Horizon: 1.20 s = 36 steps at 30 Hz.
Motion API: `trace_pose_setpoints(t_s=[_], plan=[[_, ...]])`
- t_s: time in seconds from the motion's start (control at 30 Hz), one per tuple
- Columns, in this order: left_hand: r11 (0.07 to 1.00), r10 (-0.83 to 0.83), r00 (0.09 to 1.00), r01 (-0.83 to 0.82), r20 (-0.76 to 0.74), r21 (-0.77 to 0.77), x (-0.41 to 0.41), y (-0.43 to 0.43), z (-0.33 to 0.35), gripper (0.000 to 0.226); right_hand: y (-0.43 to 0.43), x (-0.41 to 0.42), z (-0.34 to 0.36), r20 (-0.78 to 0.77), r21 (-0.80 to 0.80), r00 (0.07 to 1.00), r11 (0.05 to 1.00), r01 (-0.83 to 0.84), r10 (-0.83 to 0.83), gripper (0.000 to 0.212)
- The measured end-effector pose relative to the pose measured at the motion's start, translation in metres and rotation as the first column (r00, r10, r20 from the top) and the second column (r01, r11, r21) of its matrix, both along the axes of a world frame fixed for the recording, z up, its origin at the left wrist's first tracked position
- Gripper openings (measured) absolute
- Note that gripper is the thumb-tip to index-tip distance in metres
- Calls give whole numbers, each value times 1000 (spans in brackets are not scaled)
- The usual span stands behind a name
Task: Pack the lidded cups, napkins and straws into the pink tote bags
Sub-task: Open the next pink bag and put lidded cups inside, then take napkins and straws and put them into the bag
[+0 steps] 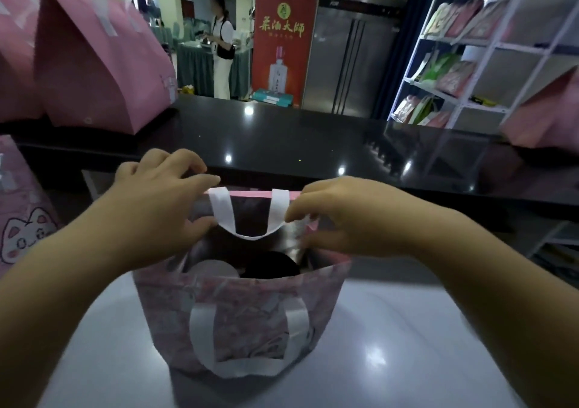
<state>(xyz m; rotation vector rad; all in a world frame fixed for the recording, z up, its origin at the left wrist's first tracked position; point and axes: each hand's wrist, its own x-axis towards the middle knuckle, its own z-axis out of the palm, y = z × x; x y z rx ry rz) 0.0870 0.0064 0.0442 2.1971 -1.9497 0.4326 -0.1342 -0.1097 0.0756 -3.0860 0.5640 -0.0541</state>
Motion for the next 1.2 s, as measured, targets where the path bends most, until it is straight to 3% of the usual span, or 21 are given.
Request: trace_pose_setpoints(t_s=[0.2,0.5,0.67,0.97,1.2], plan=[[976,-187,981,180,-45,-125,-90,12,16,47,17,-94,6,79,-29,993,995,94,-92,36],[951,-308,943,307,-130,-22,-261,-3,-29,43,21,-274,-43,-50,-58,939,939,338,-341,44],[907,-412,893,421,-182,10,-357,-20,-58,40,22,-373,-65,-87,17,875,877,480,-477,40],[780,-606,747,625,-273,-24,-486,-75,-74,30,5,-509,-88,-34,70,693,690,720,-720,39],[662,-738,623,742,-258,-101,-571,-157,-70,26,-47,-588,-114,75,86,488,493,866,-870,40]])
